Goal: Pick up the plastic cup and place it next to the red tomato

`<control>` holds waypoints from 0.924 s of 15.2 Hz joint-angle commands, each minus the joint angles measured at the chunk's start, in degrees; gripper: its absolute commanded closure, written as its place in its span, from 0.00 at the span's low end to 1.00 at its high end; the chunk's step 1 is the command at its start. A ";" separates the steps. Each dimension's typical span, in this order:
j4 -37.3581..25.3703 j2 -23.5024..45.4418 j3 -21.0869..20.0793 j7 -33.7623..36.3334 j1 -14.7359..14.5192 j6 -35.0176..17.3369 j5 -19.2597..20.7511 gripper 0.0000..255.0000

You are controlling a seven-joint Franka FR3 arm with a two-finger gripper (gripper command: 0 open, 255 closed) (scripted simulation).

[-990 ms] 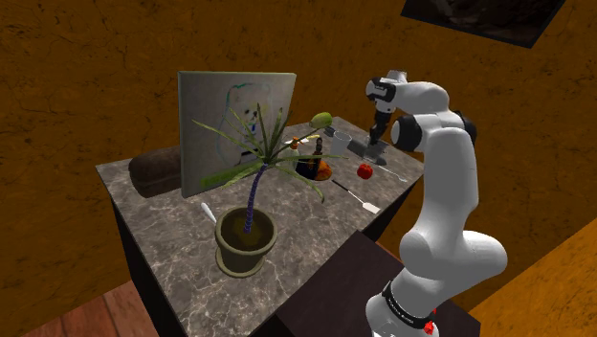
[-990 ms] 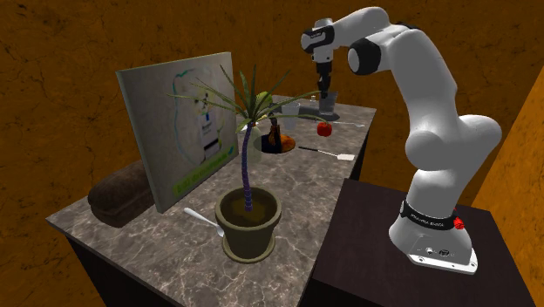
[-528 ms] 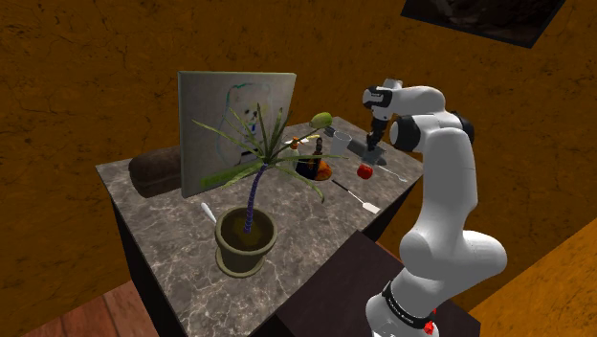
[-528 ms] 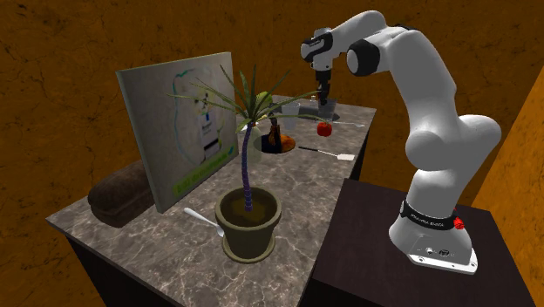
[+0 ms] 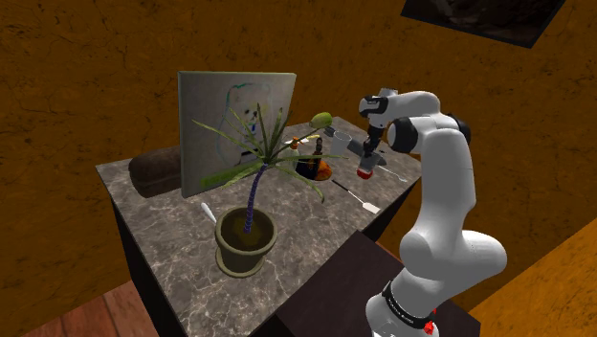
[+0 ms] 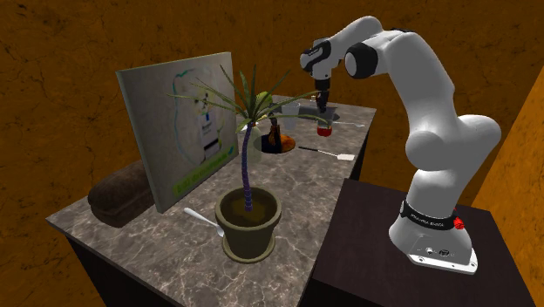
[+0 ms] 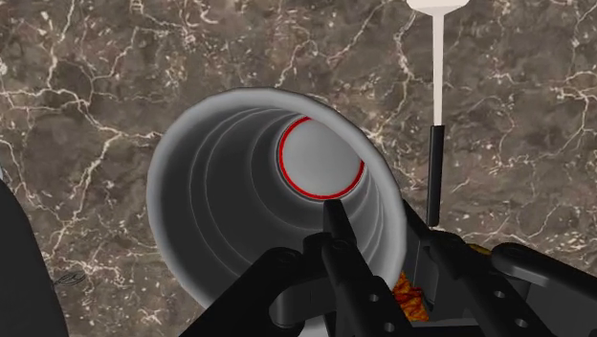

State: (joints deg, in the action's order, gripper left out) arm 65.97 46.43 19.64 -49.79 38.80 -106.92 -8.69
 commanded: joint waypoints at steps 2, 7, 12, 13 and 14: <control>1.40 0.51 -0.13 0.07 -0.17 -1.93 -0.15 1.00; 2.77 2.00 -0.42 0.07 -0.15 -4.73 -0.49 1.00; 3.64 3.76 -0.75 0.07 -0.04 -7.34 -0.86 1.00; 3.79 4.13 -0.82 0.07 -0.02 -7.85 -0.94 1.00; 3.90 4.56 -0.90 0.07 0.02 -8.38 -1.03 1.00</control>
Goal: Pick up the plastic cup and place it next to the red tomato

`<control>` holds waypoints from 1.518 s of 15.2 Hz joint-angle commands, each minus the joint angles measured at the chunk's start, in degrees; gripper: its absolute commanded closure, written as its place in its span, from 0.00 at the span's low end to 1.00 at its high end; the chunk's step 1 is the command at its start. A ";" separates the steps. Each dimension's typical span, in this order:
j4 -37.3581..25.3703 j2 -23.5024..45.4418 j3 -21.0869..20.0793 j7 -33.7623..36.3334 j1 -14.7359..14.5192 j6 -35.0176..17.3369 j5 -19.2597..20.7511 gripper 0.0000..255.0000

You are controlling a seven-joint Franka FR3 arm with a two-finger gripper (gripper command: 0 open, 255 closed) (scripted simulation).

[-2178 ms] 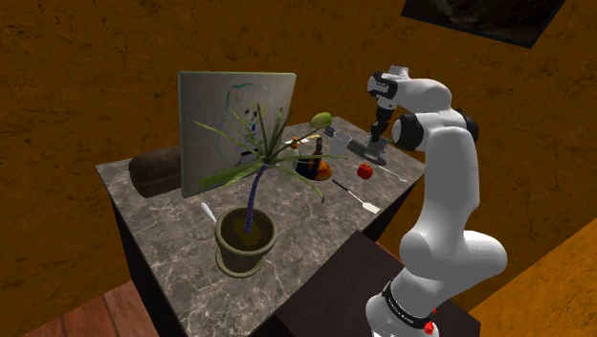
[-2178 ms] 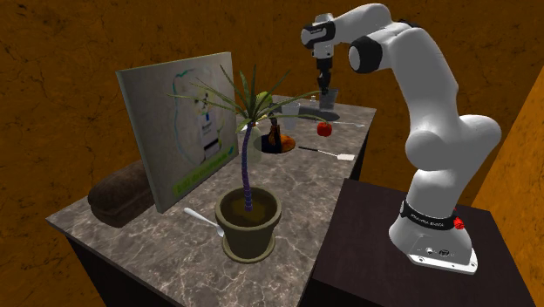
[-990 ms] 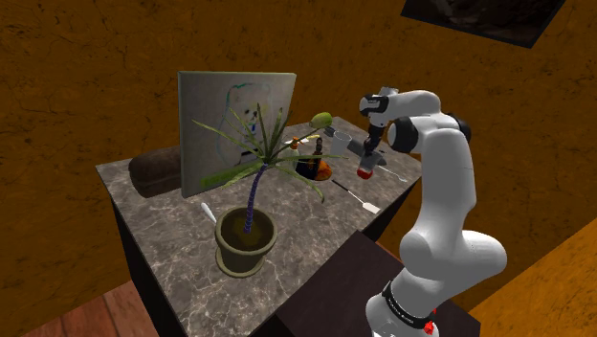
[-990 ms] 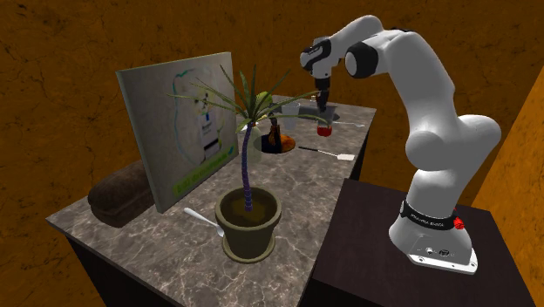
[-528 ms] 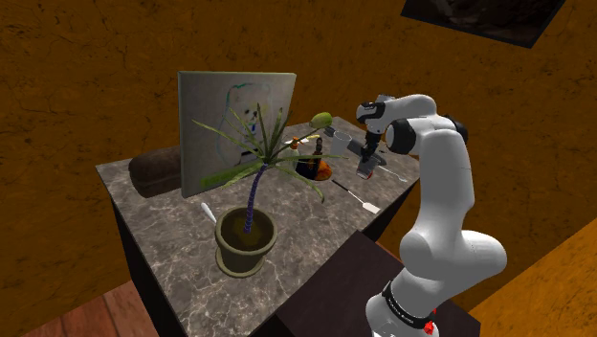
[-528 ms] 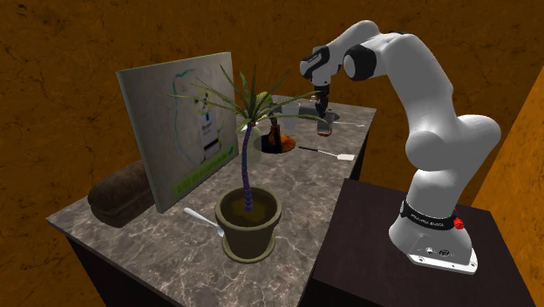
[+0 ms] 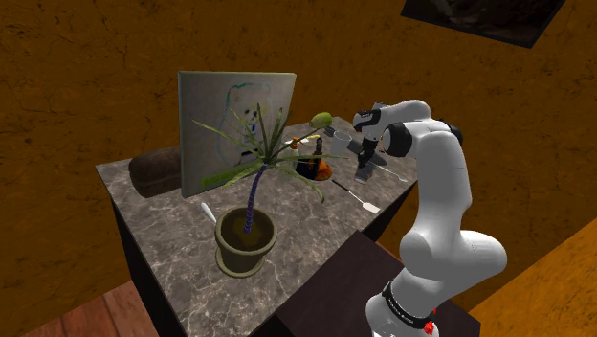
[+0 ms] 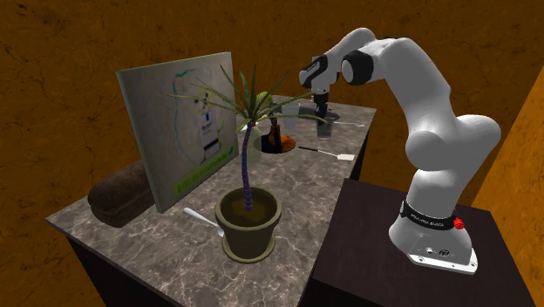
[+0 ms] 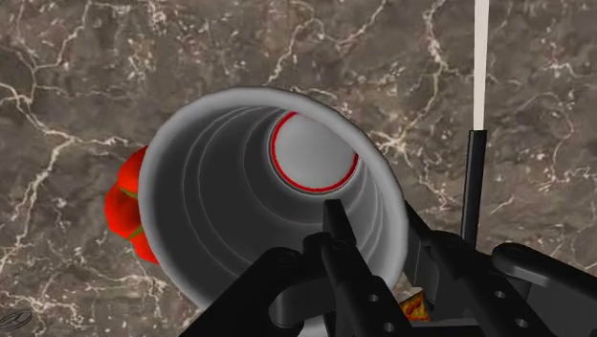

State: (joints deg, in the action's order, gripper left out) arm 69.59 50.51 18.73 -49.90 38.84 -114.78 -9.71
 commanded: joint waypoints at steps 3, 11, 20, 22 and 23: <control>0.25 0.50 0.02 0.18 -0.02 -0.50 -0.02 1.00; 1.04 -0.03 0.11 0.01 -0.07 -0.76 0.02 0.00; -2.88 -2.01 0.50 0.59 -0.28 5.07 0.61 0.00; -2.89 -2.00 0.50 0.59 -0.27 5.08 0.61 0.00; -2.89 -2.00 0.50 0.59 -0.27 5.08 0.61 0.00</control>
State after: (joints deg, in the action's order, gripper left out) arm 66.72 48.54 19.23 -49.31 38.56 -109.78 -9.11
